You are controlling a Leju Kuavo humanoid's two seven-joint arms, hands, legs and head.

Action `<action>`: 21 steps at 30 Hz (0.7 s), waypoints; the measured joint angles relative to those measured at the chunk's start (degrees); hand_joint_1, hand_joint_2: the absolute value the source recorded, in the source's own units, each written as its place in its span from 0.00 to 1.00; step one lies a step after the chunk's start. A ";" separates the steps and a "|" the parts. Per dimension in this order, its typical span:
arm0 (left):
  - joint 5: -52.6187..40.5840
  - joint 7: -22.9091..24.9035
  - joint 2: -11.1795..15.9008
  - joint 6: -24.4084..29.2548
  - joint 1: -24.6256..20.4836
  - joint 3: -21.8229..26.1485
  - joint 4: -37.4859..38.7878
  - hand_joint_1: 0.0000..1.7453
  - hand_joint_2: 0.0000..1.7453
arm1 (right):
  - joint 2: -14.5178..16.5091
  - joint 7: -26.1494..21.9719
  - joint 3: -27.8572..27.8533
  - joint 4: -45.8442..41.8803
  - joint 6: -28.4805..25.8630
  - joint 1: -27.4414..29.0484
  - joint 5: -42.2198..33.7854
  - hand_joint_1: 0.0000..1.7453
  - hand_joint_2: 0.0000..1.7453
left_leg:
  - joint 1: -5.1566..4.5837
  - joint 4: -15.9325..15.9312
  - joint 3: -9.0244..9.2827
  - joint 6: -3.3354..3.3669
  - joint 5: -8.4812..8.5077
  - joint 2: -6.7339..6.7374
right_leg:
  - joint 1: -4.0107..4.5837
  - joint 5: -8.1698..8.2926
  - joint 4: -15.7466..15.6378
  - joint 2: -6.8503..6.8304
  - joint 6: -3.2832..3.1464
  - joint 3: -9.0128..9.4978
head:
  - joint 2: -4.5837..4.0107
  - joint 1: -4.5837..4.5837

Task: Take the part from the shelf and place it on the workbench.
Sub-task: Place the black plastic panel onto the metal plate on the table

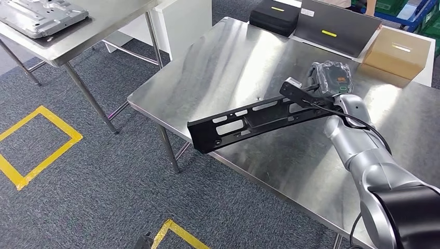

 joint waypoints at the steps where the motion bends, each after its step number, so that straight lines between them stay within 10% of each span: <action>1: 0.00 -0.01 0.00 0.00 0.00 0.00 0.00 0.00 1.00 | -0.04 0.01 0.00 0.10 -0.01 0.00 0.02 1.00 1.00 | 0.00 0.00 0.00 0.00 0.00 0.00 | 0.00 0.00 0.00 0.00 0.00 0.00 | 0.00 0.00; 11: 0.00 -0.06 0.00 -0.01 0.00 0.00 0.00 0.00 1.00 | -0.14 0.03 0.00 0.53 -0.09 0.00 0.05 1.00 1.00 | 0.00 0.00 0.00 0.00 0.00 0.00 | 0.00 0.00 0.00 0.00 0.00 -0.01 | 0.00 0.01; 15: 0.02 -0.12 0.00 -0.13 0.01 0.00 0.00 0.00 1.00 | -0.17 0.44 -0.01 0.54 -0.37 0.00 0.19 0.00 0.00 | 0.00 0.00 0.00 0.00 0.00 0.00 | 0.00 0.00 0.00 0.00 0.00 -0.01 | 0.00 0.00; 19: 0.39 -0.16 0.01 -0.10 0.02 0.03 0.01 0.00 0.00 | -0.57 1.14 -0.22 0.69 -0.81 0.03 0.59 0.00 0.00 | 0.00 0.00 0.00 0.00 0.00 0.00 | 0.00 0.00 0.00 0.00 0.00 -0.01 | 0.00 0.00; 21: 0.37 -0.19 0.03 -0.23 0.05 0.05 0.01 0.00 0.00 | -1.05 1.67 -0.39 0.81 -1.00 0.08 0.98 0.00 0.00 | 0.00 0.01 0.00 0.00 0.00 -0.01 | 0.00 0.00 0.00 -0.01 0.00 0.00 | 0.00 0.00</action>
